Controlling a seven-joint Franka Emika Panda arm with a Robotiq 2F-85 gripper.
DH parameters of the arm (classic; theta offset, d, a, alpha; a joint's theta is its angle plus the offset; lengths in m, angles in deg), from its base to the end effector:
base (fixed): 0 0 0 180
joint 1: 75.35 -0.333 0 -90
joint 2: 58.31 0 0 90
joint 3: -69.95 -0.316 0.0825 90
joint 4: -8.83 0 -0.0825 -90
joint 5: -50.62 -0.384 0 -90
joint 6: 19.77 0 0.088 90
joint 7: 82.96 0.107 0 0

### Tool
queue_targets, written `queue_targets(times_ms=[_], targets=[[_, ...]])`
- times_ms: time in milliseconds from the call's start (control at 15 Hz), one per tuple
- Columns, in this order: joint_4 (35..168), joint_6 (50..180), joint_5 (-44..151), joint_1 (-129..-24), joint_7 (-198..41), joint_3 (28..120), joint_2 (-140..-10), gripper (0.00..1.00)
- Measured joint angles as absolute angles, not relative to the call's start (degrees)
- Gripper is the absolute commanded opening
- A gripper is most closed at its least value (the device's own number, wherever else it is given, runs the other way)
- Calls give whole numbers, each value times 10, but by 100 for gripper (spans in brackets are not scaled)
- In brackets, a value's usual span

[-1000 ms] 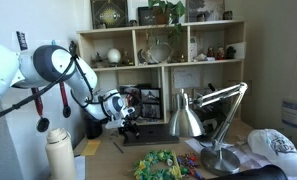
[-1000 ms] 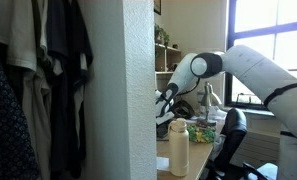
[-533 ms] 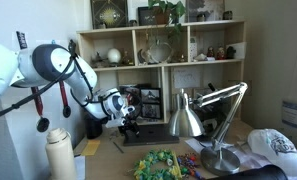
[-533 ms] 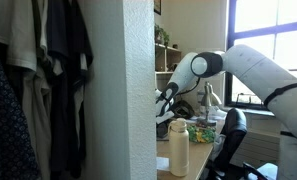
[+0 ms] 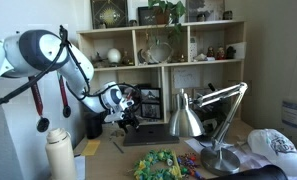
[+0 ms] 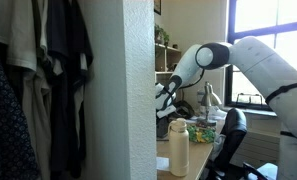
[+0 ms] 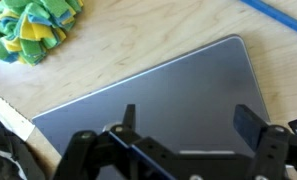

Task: Close the laptop

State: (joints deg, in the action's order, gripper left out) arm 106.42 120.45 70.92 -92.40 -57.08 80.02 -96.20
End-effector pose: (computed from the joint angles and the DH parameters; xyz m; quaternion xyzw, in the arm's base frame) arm 0.6780 0.0959 0.2223 0.9844 -0.0116 0.0871 0.1523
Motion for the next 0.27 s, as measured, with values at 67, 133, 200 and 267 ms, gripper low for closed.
queue_targets(times_ms=[67, 133, 200, 267], targets=[[1074, 1204, 710, -924, -572, 800, -951, 100], [1084, 1204, 711, -924, -575, 800, -940, 100], [1093, 1204, 712, -924, -580, 800, -929, 100], [1101, 1204, 717, -924, -582, 800, -920, 100]])
